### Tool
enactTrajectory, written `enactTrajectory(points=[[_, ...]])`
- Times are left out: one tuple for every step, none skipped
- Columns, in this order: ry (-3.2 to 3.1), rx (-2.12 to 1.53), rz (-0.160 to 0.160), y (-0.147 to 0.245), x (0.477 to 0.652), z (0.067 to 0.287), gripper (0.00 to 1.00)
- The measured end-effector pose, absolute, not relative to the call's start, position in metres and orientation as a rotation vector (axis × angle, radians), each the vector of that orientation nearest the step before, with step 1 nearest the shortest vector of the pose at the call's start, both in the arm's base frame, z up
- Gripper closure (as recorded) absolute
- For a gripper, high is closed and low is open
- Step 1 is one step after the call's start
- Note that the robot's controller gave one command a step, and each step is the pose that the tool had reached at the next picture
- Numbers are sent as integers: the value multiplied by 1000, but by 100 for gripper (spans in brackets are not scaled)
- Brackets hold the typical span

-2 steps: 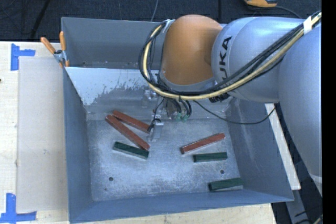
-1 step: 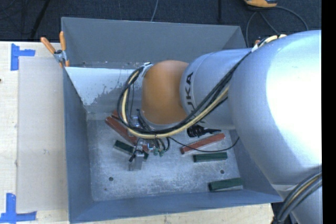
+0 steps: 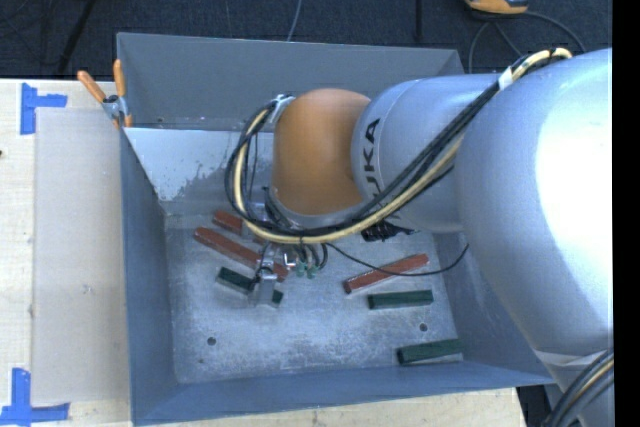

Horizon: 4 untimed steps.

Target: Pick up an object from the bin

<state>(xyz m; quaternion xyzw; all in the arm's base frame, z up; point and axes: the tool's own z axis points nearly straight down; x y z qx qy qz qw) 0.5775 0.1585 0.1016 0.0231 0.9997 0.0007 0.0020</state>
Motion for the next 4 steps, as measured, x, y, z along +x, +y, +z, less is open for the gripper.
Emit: enactTrajectory(points=[[3140, 84, 1, 157, 580, 102, 0], [3128, 261, 2, 153, 573, 70, 0], [3130, 262, 2, 153, 574, 71, 0], [3131, 264, 1, 152, 574, 70, 100]])
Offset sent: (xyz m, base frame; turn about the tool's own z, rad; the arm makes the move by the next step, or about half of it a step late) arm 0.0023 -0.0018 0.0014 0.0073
